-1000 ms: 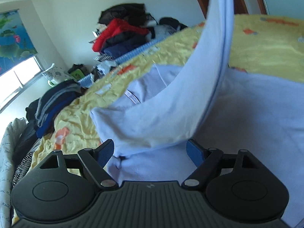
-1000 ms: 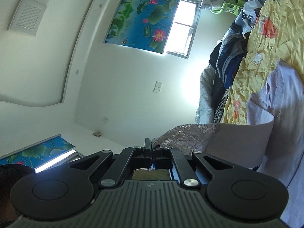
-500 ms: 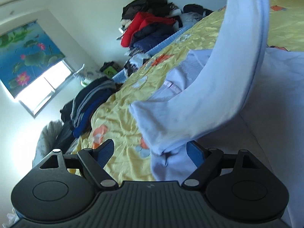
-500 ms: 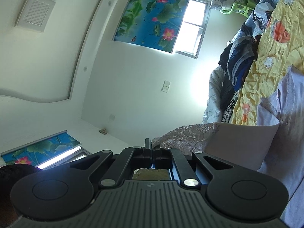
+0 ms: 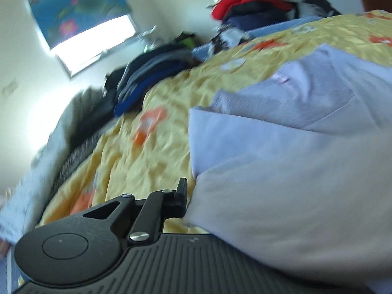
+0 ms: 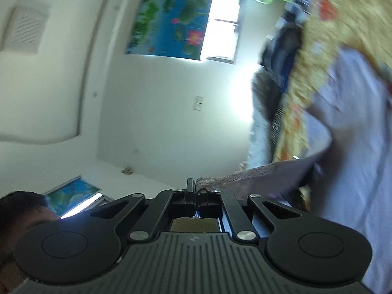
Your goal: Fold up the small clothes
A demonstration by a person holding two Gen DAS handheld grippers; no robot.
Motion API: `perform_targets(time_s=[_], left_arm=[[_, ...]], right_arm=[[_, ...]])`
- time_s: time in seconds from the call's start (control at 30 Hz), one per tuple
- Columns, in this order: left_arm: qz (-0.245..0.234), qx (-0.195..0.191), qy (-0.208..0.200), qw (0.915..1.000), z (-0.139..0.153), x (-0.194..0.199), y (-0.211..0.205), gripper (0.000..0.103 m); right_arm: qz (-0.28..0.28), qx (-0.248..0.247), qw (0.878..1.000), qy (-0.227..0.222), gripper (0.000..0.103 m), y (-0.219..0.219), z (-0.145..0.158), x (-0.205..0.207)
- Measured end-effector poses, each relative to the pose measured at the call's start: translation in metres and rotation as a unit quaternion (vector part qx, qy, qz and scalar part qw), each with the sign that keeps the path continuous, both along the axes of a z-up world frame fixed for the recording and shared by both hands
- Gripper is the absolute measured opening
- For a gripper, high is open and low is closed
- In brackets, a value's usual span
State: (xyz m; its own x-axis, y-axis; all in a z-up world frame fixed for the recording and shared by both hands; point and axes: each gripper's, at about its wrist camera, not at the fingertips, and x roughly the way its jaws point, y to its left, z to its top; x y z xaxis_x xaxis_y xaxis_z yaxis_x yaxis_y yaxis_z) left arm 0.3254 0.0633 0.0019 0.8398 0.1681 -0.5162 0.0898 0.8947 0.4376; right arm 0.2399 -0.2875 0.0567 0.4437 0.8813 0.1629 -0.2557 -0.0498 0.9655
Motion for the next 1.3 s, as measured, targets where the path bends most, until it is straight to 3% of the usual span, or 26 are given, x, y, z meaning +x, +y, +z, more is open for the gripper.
perform_targets(time_s=[0.1, 0.23, 0.3, 0.37, 0.4, 0.5, 0.57, 0.63, 0.7, 0.77, 0.8, 0.83, 0.9, 1.0, 1.07, 1.13, 1.17, 1.23, 1.3], left_arm=[[-0.010, 0.016, -0.007, 0.9998, -0.002, -0.005, -0.004, 0.013], [-0.056, 0.139, -0.017, 0.9885, -0.014, -0.016, -0.021, 0.022], [-0.078, 0.166, -0.019, 0.9829, -0.010, -0.026, -0.016, 0.032], [-0.092, 0.174, -0.024, 0.9801, 0.002, -0.035, -0.006, 0.065], [-0.098, 0.167, -0.026, 0.9807, 0.011, -0.041, 0.000, 0.071], [-0.136, 0.132, 0.012, 0.9817, 0.042, -0.053, 0.013, 0.076], [-0.144, 0.139, 0.003, 0.9798, 0.056, -0.057, 0.015, 0.075], [-0.150, 0.147, 0.038, 0.9769, 0.062, -0.051, 0.013, 0.076], [-0.150, 0.204, 0.065, 0.9653, 0.055, -0.047, 0.005, 0.076], [-0.149, 0.283, 0.087, 0.9436, 0.039, -0.047, -0.002, 0.076], [-0.152, 0.305, 0.090, 0.9360, 0.035, -0.051, -0.003, 0.076], [-0.159, 0.307, 0.096, 0.9334, 0.036, -0.055, -0.001, 0.076], [-0.173, 0.286, 0.108, 0.9362, 0.045, -0.064, 0.005, 0.076], [-0.172, 0.208, 0.086, 0.9590, 0.076, -0.070, 0.016, 0.076], [-0.159, 0.128, 0.047, 0.9778, 0.101, -0.064, 0.019, 0.080], [-0.150, 0.015, 0.021, 0.9884, 0.117, -0.047, 0.017, 0.086], [-0.142, -0.047, 0.022, 0.9885, 0.118, -0.034, 0.014, 0.087], [-0.139, -0.142, 0.060, 0.9782, 0.104, -0.002, 0.003, 0.087], [-0.122, -0.178, 0.102, 0.9711, 0.081, 0.031, -0.011, 0.087]], right_arm=[[-0.016, -0.041, 0.996, 0.072, 0.007, 0.000, -0.053, -0.013], [-0.014, -0.066, 0.986, 0.154, 0.007, 0.001, -0.109, -0.021], [-0.011, -0.074, 0.983, 0.165, 0.007, 0.003, -0.119, -0.027], [-0.009, -0.072, 0.984, 0.164, 0.007, 0.005, -0.120, -0.032], [-0.007, -0.069, 0.985, 0.161, 0.007, 0.006, -0.120, -0.033], [-0.004, -0.068, 0.985, 0.157, 0.007, 0.005, -0.119, -0.037], [-0.001, -0.068, 0.985, 0.160, 0.007, 0.004, -0.119, -0.036], [-0.002, -0.072, 0.984, 0.165, 0.007, 0.002, -0.123, -0.038], [-0.005, -0.074, 0.982, 0.175, 0.007, 0.000, -0.128, -0.039], [-0.008, -0.074, 0.981, 0.179, 0.007, -0.004, -0.129, -0.040], [-0.009, -0.072, 0.981, 0.178, 0.007, -0.004, -0.128, -0.040], [-0.008, -0.071, 0.982, 0.175, 0.007, -0.004, -0.127, -0.041], [-0.004, -0.070, 0.982, 0.173, 0.007, -0.004, -0.126, -0.041], [0.001, -0.071, 0.982, 0.176, 0.007, -0.003, -0.128, -0.038], [0.004, -0.070, 0.981, 0.180, 0.007, -0.002, -0.129, -0.033], [0.006, -0.072, 0.980, 0.184, 0.007, -0.001, -0.131, -0.032], [0.007, -0.074, 0.980, 0.186, 0.007, -0.001, -0.132, -0.032], [0.008, -0.077, 0.979, 0.188, 0.007, -0.001, -0.133, -0.034], [0.005, -0.079, 0.979, 0.187, 0.007, -0.003, -0.132, -0.036]])
